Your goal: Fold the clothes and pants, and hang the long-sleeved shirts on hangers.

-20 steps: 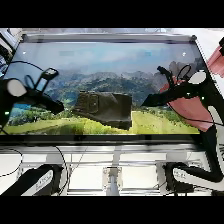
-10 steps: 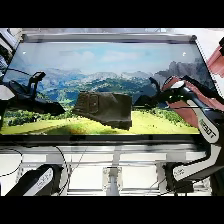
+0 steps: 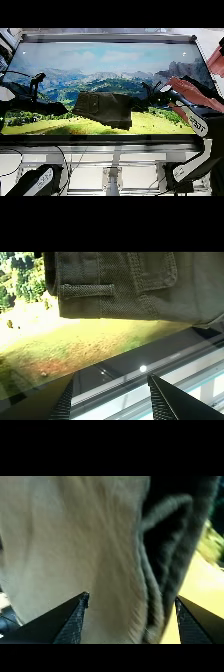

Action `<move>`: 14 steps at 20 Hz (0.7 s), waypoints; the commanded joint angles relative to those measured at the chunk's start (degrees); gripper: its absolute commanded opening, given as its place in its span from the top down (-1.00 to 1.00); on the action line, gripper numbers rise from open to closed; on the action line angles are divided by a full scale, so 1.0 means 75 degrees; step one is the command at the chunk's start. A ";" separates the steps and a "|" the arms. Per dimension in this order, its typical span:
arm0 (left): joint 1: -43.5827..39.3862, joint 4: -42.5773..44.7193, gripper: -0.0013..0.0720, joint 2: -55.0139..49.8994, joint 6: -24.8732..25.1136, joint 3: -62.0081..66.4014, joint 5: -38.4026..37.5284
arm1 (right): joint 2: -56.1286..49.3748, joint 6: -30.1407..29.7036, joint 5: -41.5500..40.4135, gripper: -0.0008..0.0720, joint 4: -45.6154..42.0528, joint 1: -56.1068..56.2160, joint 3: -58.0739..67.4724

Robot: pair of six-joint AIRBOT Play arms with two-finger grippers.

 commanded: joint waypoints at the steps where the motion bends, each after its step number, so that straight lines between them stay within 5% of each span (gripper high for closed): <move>1: 0.0009 -0.0064 -0.50 0.0006 -0.0023 -0.0006 -0.0003 | -0.0230 0.0166 -0.0224 -0.68 -0.0085 0.0102 -0.0006; 7: 0.0009 -0.0061 -0.50 0.0006 -0.0026 -0.0006 -0.0003 | -0.0321 0.0023 -0.0434 -0.43 0.0434 0.1128 0.0032; 10: 0.0009 -0.0061 -0.50 0.0006 -0.0026 -0.0006 -0.0006 | -0.0373 0.0210 -0.0411 0.80 0.0443 0.1582 0.0533; 11: 0.0009 -0.0061 -0.50 0.0006 -0.0026 -0.0006 -0.0006 | -0.0373 0.0303 -0.0376 0.95 0.0443 0.1676 0.0764; 14: 0.0009 -0.0061 -0.50 0.0003 -0.0023 -0.0006 -0.0003 | -0.0353 0.0670 0.0108 0.95 0.0440 0.1690 0.1801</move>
